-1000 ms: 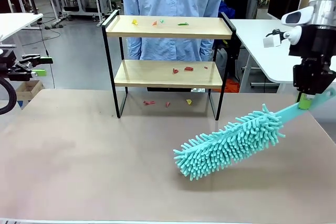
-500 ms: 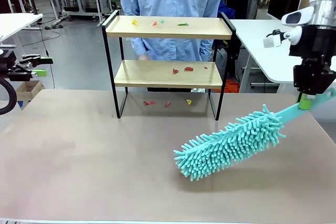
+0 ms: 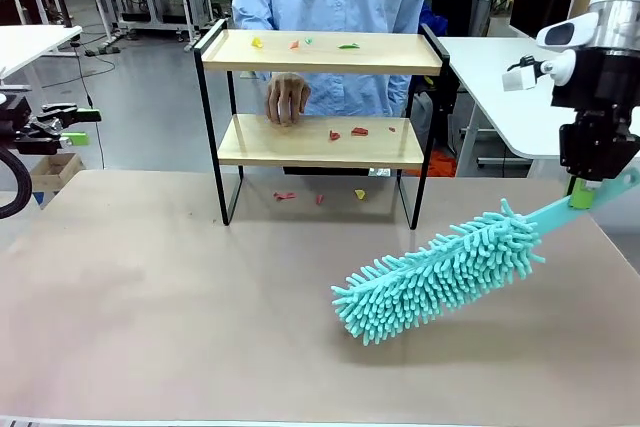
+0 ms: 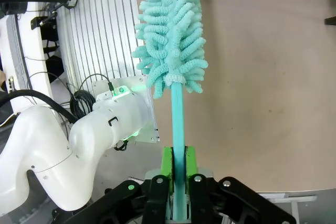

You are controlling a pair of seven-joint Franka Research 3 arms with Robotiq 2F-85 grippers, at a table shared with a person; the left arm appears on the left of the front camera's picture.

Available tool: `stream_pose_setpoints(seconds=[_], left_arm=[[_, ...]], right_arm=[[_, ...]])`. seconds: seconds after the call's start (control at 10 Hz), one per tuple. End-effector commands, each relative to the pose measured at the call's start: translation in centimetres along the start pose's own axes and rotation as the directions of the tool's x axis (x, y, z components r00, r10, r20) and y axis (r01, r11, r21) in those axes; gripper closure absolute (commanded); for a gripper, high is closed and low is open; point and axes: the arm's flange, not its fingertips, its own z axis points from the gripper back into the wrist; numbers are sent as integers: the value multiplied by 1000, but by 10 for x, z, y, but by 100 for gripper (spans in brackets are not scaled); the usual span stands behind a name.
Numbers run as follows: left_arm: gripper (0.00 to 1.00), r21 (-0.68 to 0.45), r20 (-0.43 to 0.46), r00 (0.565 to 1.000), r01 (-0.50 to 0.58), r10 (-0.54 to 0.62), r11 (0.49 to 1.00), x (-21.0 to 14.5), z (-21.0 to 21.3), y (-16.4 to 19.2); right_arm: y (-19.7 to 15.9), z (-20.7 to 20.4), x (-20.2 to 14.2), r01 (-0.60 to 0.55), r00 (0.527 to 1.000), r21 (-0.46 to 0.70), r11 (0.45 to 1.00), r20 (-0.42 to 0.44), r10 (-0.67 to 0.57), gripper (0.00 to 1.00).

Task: Clean the shelf.
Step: Clean the specific section of the Shelf indicated by the human with the Duster.

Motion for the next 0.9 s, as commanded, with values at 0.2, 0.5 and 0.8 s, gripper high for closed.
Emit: stream_pose_setpoints(seconds=[0.2, 0.5, 0.8], left_arm=[[0, -1, -1, 1000, 11, -11, 1000, 3, -1, 0], [0, -1, -1, 1000, 11, -11, 1000, 3, -1, 0], [0, -1, -1, 1000, 11, -11, 1000, 3, -1, 0]], right_arm=[[3, 3, -2, -4, 1000, -3, 1000, -1, 4, 88], [3, 3, -2, -4, 1000, -3, 1000, -1, 4, 88], [3, 3, -2, -4, 1000, -3, 1000, -1, 4, 88]])
